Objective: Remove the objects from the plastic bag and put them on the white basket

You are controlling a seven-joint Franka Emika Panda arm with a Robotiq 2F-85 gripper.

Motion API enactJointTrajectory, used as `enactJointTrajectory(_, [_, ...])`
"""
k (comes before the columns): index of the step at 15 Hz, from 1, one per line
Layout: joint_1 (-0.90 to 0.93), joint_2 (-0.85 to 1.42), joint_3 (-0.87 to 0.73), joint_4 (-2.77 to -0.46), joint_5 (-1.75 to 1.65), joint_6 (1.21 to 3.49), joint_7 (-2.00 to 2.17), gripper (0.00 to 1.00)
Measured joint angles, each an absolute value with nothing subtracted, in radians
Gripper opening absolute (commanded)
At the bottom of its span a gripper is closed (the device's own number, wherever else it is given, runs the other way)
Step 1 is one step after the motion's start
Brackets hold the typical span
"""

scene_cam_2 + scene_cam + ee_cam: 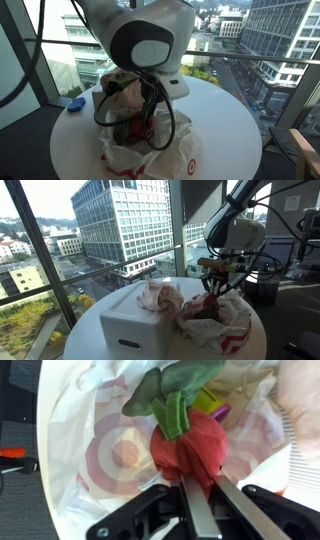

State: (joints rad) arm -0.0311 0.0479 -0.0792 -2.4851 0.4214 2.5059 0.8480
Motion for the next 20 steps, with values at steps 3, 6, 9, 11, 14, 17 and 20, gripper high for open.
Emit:
enactJointTrajectory(3, [-0.032, -0.080, -0.071, -2.487, 0.412, 2.429, 0.848, 0.06])
enactJointTrajectory(6, [-0.028, -0.197, -0.025, -2.484, 0.362, 2.417, 0.859, 0.05])
enactJointTrajectory(9, [-0.023, -0.265, 0.049, -2.452, 0.279, 2.418, 0.907, 0.05])
enactJointTrajectory(11, [-0.019, -0.262, 0.101, -2.400, 0.210, 2.418, 0.957, 0.04])
enactJointTrajectory(14, [-0.014, -0.199, 0.169, -2.284, 0.089, 2.418, 1.041, 0.04])
enactJointTrajectory(17, [0.005, -0.063, 0.206, -2.127, -0.040, 2.413, 1.121, 0.04])
enactJointTrajectory(20, [0.043, 0.099, 0.198, -1.975, -0.099, 2.409, 1.136, 0.36])
